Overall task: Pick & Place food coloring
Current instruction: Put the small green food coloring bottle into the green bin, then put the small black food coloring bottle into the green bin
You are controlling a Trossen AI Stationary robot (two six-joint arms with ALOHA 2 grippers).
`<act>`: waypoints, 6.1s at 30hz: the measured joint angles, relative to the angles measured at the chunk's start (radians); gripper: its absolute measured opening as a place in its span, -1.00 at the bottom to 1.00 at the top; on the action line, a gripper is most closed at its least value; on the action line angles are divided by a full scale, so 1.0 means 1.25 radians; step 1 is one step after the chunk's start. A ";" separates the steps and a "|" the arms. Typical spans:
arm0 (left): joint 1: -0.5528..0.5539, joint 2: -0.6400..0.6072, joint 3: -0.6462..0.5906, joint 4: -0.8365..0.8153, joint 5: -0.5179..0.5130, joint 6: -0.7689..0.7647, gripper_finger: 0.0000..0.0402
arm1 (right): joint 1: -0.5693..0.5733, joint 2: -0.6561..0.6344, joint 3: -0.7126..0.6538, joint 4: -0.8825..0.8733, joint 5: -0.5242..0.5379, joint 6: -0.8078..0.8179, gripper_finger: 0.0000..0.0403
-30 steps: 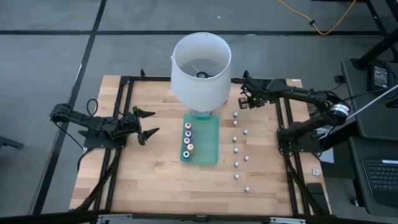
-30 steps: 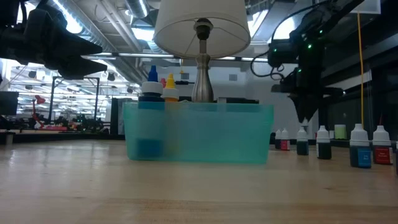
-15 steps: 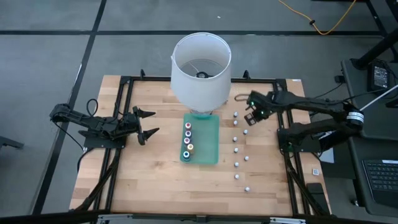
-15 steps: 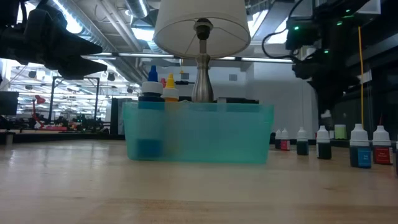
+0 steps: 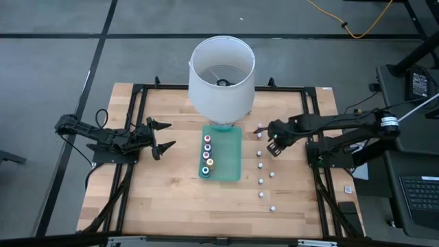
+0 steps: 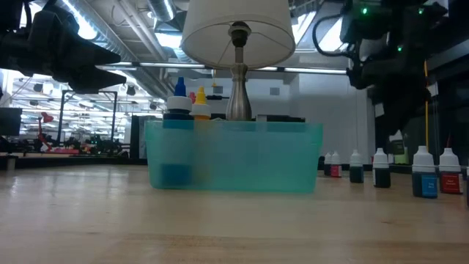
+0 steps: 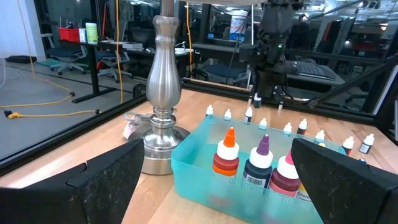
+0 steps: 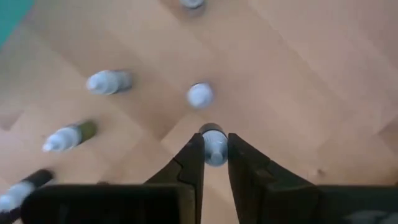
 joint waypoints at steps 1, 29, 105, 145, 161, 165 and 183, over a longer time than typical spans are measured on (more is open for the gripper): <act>0.000 0.000 0.000 0.000 0.000 0.000 0.99 | 0.010 0.004 0.008 -0.007 -0.002 0.014 -0.71; 0.000 0.000 0.000 0.000 0.000 0.000 0.99 | 0.144 0.377 0.489 -0.066 -0.026 0.045 -0.73; 0.000 0.000 0.000 0.000 0.000 0.000 0.99 | 0.330 0.662 0.569 0.115 0.078 -0.206 -0.36; 0.000 0.000 0.000 0.000 0.000 0.000 0.99 | 0.253 0.525 0.586 0.078 0.078 -0.196 0.26; 0.000 0.000 0.000 0.000 0.000 0.000 0.99 | 0.163 0.279 0.318 0.125 0.159 -0.024 0.17; 0.000 0.000 0.000 -0.001 0.000 0.000 0.99 | 0.153 0.196 0.208 0.178 0.173 0.022 0.17; 0.000 0.000 0.000 0.000 0.000 0.000 0.99 | -0.101 0.111 -0.006 0.333 0.206 -0.060 0.17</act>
